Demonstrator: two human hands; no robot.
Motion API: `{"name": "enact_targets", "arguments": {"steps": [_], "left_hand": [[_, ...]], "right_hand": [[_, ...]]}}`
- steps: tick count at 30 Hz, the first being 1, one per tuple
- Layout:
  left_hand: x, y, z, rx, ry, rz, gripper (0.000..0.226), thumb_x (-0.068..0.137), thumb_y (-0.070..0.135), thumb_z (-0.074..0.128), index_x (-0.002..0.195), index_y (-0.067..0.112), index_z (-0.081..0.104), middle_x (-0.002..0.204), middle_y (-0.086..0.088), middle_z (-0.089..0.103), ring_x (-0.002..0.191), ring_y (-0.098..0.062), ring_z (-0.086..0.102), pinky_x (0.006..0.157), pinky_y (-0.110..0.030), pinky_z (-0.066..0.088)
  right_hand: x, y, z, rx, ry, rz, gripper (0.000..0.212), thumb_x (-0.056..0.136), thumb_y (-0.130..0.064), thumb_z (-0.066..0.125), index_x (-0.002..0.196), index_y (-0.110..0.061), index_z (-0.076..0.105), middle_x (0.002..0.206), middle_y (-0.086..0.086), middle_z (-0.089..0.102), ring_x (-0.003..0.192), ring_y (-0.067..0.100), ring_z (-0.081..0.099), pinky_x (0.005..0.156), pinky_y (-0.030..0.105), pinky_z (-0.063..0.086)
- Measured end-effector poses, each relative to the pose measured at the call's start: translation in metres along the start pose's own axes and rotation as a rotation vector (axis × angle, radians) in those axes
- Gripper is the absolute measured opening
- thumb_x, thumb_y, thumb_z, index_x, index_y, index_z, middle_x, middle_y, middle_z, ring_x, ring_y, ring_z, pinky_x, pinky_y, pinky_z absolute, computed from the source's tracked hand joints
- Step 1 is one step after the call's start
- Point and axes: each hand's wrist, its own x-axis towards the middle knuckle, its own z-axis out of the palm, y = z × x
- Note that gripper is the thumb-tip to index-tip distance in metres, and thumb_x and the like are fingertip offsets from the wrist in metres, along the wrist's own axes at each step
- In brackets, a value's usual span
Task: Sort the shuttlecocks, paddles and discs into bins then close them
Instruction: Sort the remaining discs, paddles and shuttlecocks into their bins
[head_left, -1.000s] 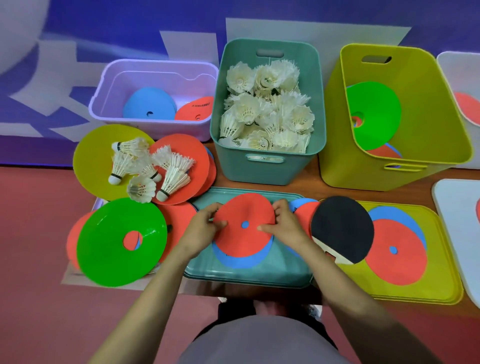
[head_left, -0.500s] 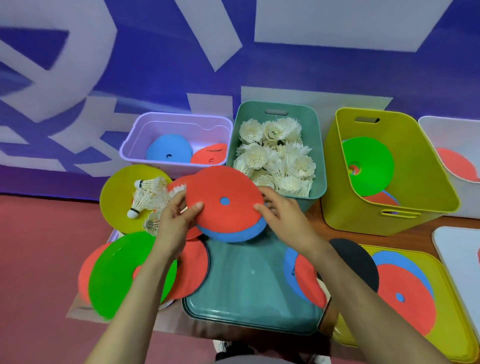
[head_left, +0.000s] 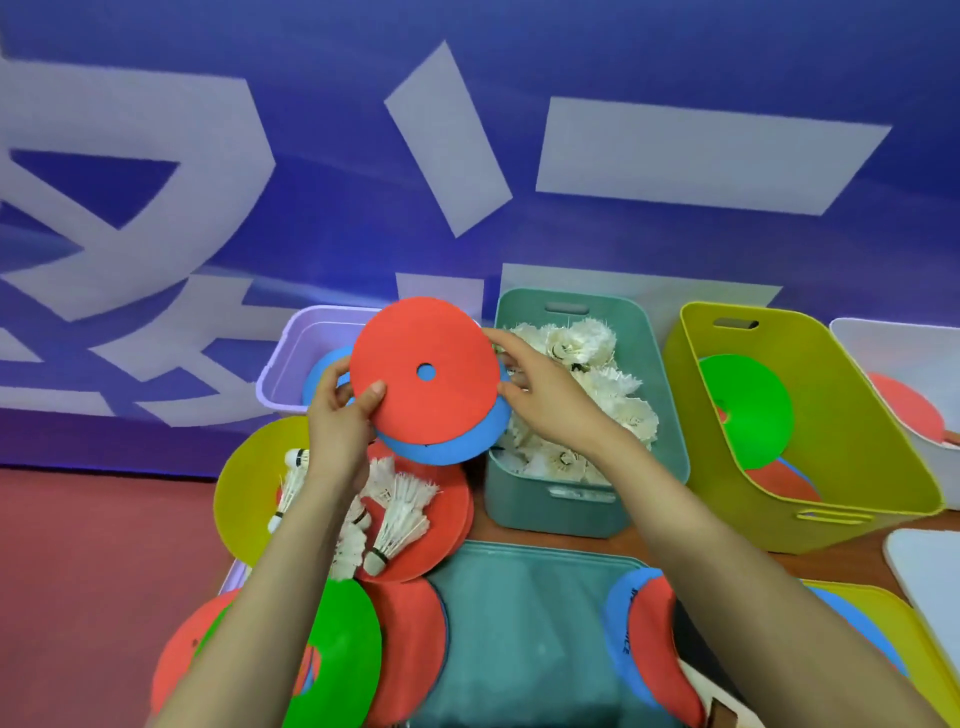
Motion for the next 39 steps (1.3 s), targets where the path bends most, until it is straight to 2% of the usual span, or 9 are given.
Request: {"name": "enact_targets", "arguments": {"steps": [6, 9, 13, 18, 23, 27, 32, 36, 39], "left_hand": [[0.061, 0.013, -0.008, 0.092, 0.036, 0.082, 0.019, 0.090, 0.012, 0.059, 0.099, 0.029, 0.058, 0.103, -0.005, 0.064, 0.093, -0.019, 0.057, 0.067, -0.029, 0.046], [0.088, 0.015, -0.012, 0.111, 0.003, 0.032, 0.016, 0.092, 0.010, 0.055, 0.099, 0.024, 0.055, 0.090, 0.000, 0.064, 0.080, -0.014, 0.057, 0.062, -0.027, 0.044], [0.113, 0.011, -0.018, 0.103, -0.034, -0.014, 0.019, 0.091, 0.007, 0.057, 0.097, 0.025, 0.056, 0.076, 0.014, 0.069, 0.075, -0.007, 0.059, 0.061, -0.025, 0.046], [0.150, 0.002, -0.032, 0.153, -0.121, -0.178, 0.019, 0.089, 0.003, 0.057, 0.103, 0.015, 0.062, 0.094, -0.002, 0.065, 0.086, -0.018, 0.060, 0.065, -0.027, 0.052], [0.178, -0.002, -0.052, 0.373, -0.057, -0.081, 0.036, 0.087, -0.008, 0.053, 0.112, 0.016, 0.062, 0.102, -0.005, 0.065, 0.073, -0.015, 0.061, 0.062, -0.022, 0.053], [0.193, -0.007, -0.059, 0.970, -0.005, 0.125, 0.046, 0.085, -0.012, 0.040, 0.112, 0.016, 0.064, 0.103, -0.002, 0.060, 0.071, -0.020, 0.051, 0.060, -0.024, 0.035], [0.215, -0.014, -0.052, 0.965, -0.021, 0.069, 0.051, 0.079, -0.015, 0.032, 0.110, 0.013, 0.062, 0.119, -0.005, 0.059, 0.098, -0.023, 0.052, 0.078, -0.024, 0.034], [0.242, -0.035, -0.044, 1.122, -0.145, -0.071, 0.045, 0.079, -0.014, 0.033, 0.113, 0.008, 0.053, 0.119, -0.013, 0.057, 0.101, -0.030, 0.052, 0.074, -0.027, 0.032], [0.254, -0.052, -0.042, 1.214, -0.229, -0.207, 0.038, 0.083, -0.011, 0.034, 0.113, 0.007, 0.048, 0.120, -0.020, 0.054, 0.103, -0.032, 0.051, 0.075, -0.032, 0.035]], "right_hand": [[0.069, -0.004, 0.005, 0.112, 0.029, 0.112, 0.046, 0.085, 0.001, 0.052, 0.122, -0.027, 0.051, 0.107, 0.001, 0.063, 0.082, 0.012, 0.060, 0.075, 0.030, 0.049], [0.105, 0.003, 0.016, 0.117, 0.043, 0.148, 0.039, 0.085, -0.004, 0.055, 0.118, -0.025, 0.053, 0.098, -0.006, 0.063, 0.092, 0.017, 0.060, 0.083, 0.034, 0.049], [0.151, 0.022, 0.034, 0.155, 0.126, 0.204, 0.019, 0.083, -0.010, 0.064, 0.094, -0.021, 0.052, 0.082, -0.011, 0.055, 0.083, 0.016, 0.055, 0.080, 0.037, 0.048], [0.197, 0.039, 0.055, 0.030, 0.093, 0.315, 0.014, 0.089, -0.008, 0.051, 0.090, -0.014, 0.039, 0.073, -0.001, 0.045, 0.070, 0.018, 0.043, 0.059, 0.031, 0.032], [0.211, 0.055, 0.051, -0.016, 0.075, 0.306, 0.014, 0.089, -0.005, 0.048, 0.092, -0.015, 0.039, 0.083, 0.008, 0.049, 0.074, 0.021, 0.044, 0.066, 0.032, 0.034], [0.213, 0.068, 0.043, -0.243, -0.067, 0.245, 0.011, 0.092, -0.006, 0.046, 0.098, -0.014, 0.044, 0.087, 0.014, 0.054, 0.077, 0.027, 0.051, 0.071, 0.038, 0.043], [0.225, 0.077, 0.051, -0.391, -0.264, 0.339, 0.016, 0.092, -0.004, 0.043, 0.096, -0.018, 0.038, 0.096, 0.017, 0.057, 0.079, 0.028, 0.052, 0.064, 0.032, 0.037], [0.236, 0.068, 0.059, -0.676, -0.467, 0.335, 0.028, 0.090, 0.004, 0.040, 0.114, -0.008, 0.044, 0.122, 0.020, 0.055, 0.092, 0.030, 0.052, 0.061, 0.027, 0.034], [0.242, 0.068, 0.066, -0.736, -0.564, 0.309, 0.026, 0.088, 0.007, 0.039, 0.101, -0.015, 0.038, 0.112, 0.017, 0.054, 0.086, 0.021, 0.041, 0.048, 0.026, 0.029]]}}
